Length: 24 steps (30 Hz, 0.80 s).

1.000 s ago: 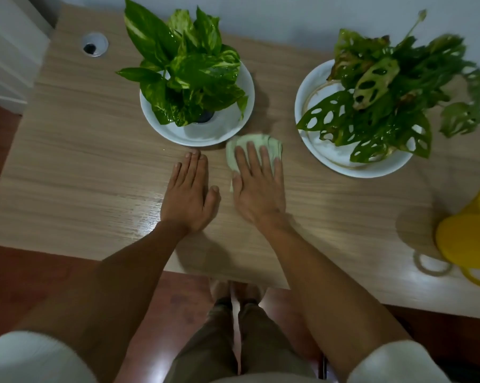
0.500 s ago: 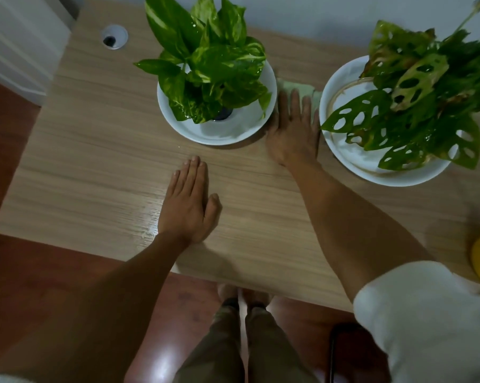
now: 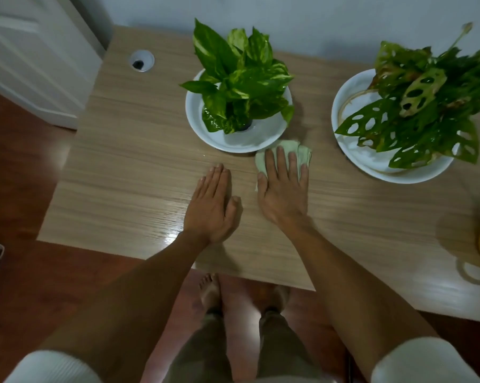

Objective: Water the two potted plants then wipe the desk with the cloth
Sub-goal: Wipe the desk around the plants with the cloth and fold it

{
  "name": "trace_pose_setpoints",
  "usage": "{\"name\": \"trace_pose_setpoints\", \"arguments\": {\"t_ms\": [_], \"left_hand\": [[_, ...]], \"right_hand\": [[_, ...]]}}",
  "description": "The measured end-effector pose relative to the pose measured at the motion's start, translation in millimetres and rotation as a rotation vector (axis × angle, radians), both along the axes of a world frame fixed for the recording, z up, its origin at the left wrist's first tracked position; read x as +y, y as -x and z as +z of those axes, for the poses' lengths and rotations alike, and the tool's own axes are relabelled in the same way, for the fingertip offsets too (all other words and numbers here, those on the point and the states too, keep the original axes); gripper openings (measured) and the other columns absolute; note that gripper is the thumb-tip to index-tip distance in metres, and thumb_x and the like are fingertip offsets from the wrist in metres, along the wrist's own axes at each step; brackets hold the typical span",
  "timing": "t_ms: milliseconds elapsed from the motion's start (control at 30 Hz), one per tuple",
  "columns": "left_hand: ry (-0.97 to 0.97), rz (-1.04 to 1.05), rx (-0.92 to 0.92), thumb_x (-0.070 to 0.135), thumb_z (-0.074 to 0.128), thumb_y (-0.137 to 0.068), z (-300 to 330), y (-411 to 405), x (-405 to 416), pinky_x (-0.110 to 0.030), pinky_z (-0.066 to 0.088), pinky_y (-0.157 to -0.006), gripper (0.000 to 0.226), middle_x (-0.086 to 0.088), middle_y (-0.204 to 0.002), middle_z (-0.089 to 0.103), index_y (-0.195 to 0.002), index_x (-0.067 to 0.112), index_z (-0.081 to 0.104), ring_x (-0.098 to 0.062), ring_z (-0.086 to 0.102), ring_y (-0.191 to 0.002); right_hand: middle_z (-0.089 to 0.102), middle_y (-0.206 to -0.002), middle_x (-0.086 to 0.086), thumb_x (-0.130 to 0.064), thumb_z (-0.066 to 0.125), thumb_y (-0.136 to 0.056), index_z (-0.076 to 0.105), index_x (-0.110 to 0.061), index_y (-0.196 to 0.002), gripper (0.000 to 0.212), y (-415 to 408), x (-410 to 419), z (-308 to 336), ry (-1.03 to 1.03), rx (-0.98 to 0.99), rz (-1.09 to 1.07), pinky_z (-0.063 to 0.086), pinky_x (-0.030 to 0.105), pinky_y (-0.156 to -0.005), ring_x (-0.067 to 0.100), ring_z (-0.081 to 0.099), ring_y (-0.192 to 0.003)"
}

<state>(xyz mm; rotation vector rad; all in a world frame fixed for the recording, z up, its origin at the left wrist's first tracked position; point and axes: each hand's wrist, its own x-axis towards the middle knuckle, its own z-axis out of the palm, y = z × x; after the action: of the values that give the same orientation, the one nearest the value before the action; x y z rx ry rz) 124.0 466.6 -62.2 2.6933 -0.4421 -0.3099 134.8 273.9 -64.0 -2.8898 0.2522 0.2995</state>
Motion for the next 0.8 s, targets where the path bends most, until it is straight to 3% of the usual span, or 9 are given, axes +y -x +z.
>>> {"name": "trace_pose_setpoints", "arguments": {"t_ms": [100, 500, 700, 800], "left_hand": [[-0.028, -0.017, -0.033, 0.044, 0.023, -0.104, 8.2, -10.8, 40.1, -0.032, -0.005, -0.129, 0.069, -0.009, -0.172, 0.011, -0.163, 0.009, 0.015, -0.018, 0.001, -0.160], [-0.131, 0.131, -0.053, 0.040, 0.018, -0.104, -1.1, -43.7, 176.6, -0.045, 0.003, -0.130, 0.069, -0.013, -0.172, 0.004, -0.163, 0.005, 0.008, -0.022, -0.003, -0.160], [-0.092, 0.141, -0.050, 0.037, 0.026, -0.107, -3.9, -44.0, 181.0, -0.045, 0.001, -0.130, 0.067, -0.011, -0.172, 0.004, -0.163, 0.007, 0.007, -0.021, -0.004, -0.160], [-0.078, 0.138, -0.052, 0.038, 0.026, -0.107, -4.0, -48.9, 176.8, -0.045, 0.001, -0.130, 0.067, -0.010, -0.173, 0.003, -0.163, 0.007, 0.008, -0.021, -0.004, -0.160]], "right_hand": [[0.003, -0.176, -0.004, -0.050, 0.009, -0.108, 0.004, -0.028, -0.168, 0.064, 7.6, 37.9, 2.5, 0.005, 0.019, -0.018, -0.001, 0.053, -0.130, 0.024, -0.003, -0.163], [0.004, -0.176, -0.003, -0.046, 0.015, -0.108, 0.010, -0.026, -0.168, 0.063, -45.9, 205.9, 4.0, -0.051, -0.022, 0.181, -0.002, 0.051, -0.130, 0.025, 0.000, -0.163], [0.009, -0.176, -0.005, -0.049, 0.017, -0.109, 0.013, -0.029, -0.167, 0.062, -14.8, 156.9, -0.8, -0.016, -0.024, 0.290, 0.003, 0.052, -0.131, 0.023, 0.004, -0.163], [0.022, -0.173, -0.003, -0.048, 0.025, -0.107, 0.027, -0.030, -0.165, 0.060, 11.5, 101.7, -3.4, 0.013, -0.049, 0.189, 0.013, 0.054, -0.129, 0.026, 0.019, -0.161]]}}
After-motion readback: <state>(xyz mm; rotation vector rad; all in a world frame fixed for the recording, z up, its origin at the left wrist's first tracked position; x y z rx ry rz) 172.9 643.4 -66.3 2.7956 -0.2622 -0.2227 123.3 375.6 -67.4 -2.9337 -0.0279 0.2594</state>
